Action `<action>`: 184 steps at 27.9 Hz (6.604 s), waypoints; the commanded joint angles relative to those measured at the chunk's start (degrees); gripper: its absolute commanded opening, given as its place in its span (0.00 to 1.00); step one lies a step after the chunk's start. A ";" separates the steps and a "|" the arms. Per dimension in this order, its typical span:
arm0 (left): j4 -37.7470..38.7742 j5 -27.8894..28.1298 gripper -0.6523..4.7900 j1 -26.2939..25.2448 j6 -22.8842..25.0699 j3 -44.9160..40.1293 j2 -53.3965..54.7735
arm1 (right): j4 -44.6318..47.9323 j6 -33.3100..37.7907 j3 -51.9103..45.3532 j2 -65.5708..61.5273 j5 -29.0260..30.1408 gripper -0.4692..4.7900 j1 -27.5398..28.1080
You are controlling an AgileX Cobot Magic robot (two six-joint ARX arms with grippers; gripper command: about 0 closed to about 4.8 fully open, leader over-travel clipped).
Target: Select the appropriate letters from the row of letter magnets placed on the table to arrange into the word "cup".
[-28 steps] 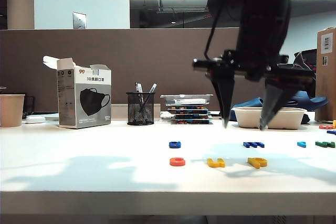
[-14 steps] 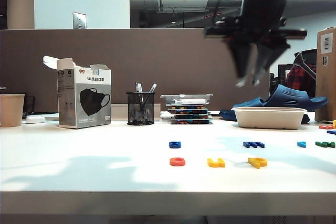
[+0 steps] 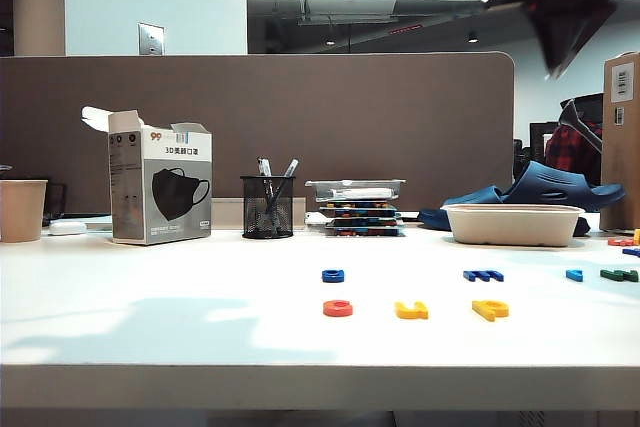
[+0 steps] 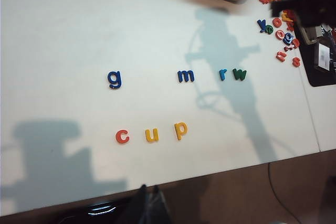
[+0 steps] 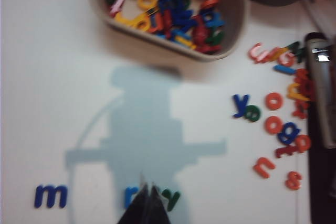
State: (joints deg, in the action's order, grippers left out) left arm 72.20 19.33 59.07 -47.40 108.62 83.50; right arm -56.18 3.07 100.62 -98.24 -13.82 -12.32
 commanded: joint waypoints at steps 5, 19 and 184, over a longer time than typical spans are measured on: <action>-0.31 0.37 0.11 0.04 0.26 0.22 -0.17 | 1.09 -0.17 1.33 7.34 0.74 0.09 5.51; -2.95 0.35 0.11 0.04 0.24 0.22 -0.20 | 2.71 0.59 -7.72 28.50 6.54 0.09 11.93; -74.14 -17.99 0.11 -51.34 42.47 -108.17 -83.43 | 50.40 0.79 -100.59 98.38 15.04 0.09 11.72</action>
State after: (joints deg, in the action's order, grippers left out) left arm -1.72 1.50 7.75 -4.95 0.27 0.05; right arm -6.72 3.97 0.47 -0.49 1.45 -0.60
